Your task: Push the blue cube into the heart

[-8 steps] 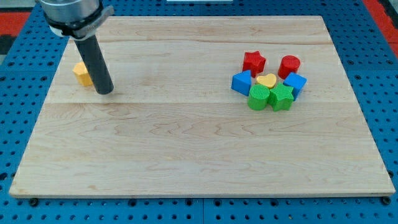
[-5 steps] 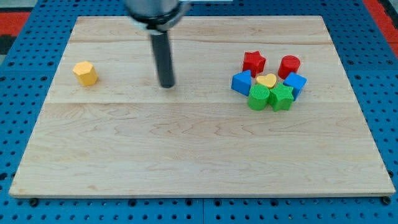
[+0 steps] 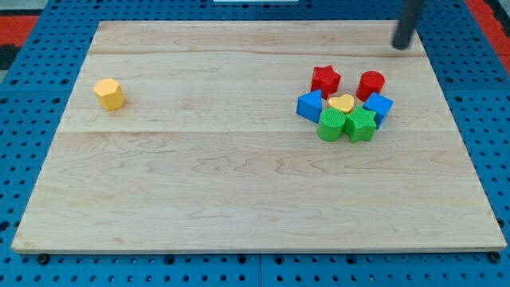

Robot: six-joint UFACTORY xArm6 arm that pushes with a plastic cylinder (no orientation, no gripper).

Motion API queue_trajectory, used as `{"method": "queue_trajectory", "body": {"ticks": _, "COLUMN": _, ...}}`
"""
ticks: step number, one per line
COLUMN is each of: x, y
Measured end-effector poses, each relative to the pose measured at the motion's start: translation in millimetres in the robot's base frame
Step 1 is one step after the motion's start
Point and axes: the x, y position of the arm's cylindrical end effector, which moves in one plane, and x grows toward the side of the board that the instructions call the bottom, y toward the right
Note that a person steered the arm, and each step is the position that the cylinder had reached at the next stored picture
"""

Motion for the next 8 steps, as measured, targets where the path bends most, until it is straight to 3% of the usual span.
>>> {"method": "queue_trajectory", "body": {"ticks": 1, "x": 85, "y": 5}}
{"method": "queue_trajectory", "body": {"ticks": 2, "x": 114, "y": -66}}
{"method": "queue_trajectory", "body": {"ticks": 3, "x": 82, "y": -70}}
{"method": "queue_trajectory", "body": {"ticks": 4, "x": 53, "y": -11}}
{"method": "queue_trajectory", "body": {"ticks": 5, "x": 62, "y": -38}}
{"method": "queue_trajectory", "body": {"ticks": 6, "x": 96, "y": -98}}
{"method": "queue_trajectory", "body": {"ticks": 7, "x": 69, "y": -85}}
{"method": "queue_trajectory", "body": {"ticks": 8, "x": 62, "y": -33}}
